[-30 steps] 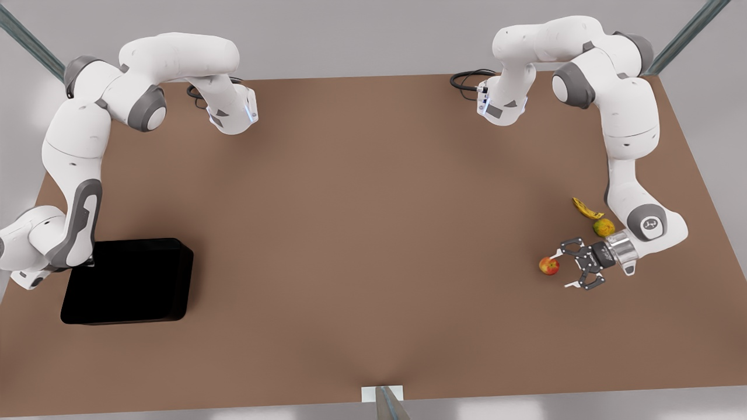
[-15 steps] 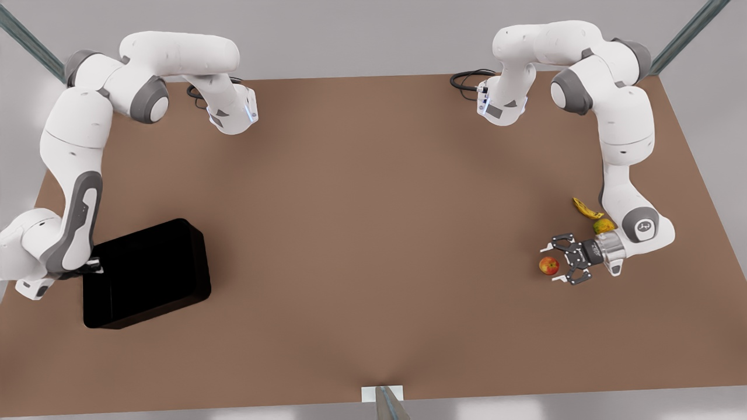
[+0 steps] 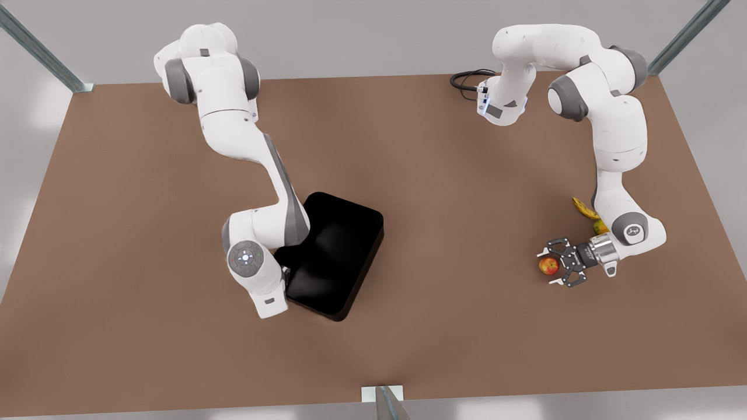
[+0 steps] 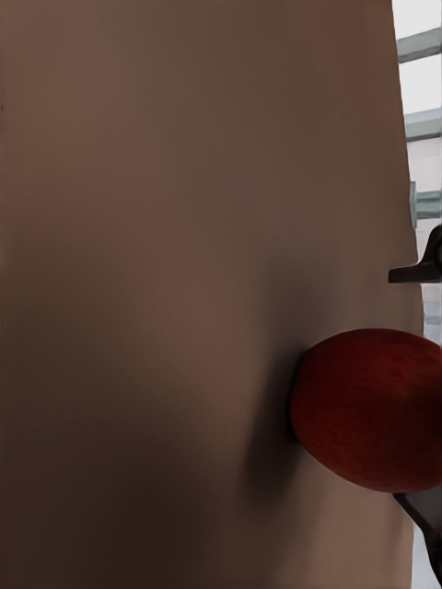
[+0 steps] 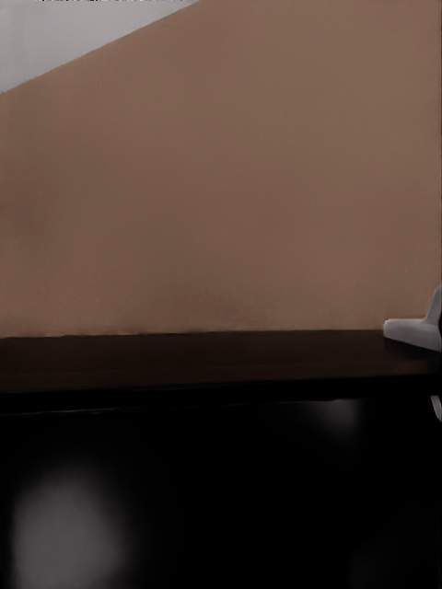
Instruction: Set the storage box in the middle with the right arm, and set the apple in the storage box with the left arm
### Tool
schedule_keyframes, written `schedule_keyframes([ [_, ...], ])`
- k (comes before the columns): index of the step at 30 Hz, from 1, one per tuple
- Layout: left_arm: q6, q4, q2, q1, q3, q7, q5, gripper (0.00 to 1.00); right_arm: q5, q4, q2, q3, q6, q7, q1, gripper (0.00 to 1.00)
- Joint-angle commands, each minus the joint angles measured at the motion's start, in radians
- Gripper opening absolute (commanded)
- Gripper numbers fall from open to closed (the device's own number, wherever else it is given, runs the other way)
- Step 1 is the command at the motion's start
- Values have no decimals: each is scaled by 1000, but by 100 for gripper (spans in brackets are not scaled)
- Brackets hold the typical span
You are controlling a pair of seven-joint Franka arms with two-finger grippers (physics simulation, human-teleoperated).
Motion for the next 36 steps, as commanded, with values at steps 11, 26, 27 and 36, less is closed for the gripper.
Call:
schedule_keyframes([
  [11, -12, -60, 5, 0, -2, 38, -114, 100, 1, 26, 91, 109, 127, 72, 33, 100],
  [26, -22, -90, 3, 2, 14, 29, -192, 36, -180, 32, -392, 95, -513, 124, -263, 100],
  [27, -22, -90, 3, 2, 14, 29, -192, 31, -197, 34, -441, 95, -554, 124, -306, 100],
  [36, -25, -14, -26, 2, 29, -71, -180, 30, -286, -233, -704, 99, -577, 407, -372, 100],
])
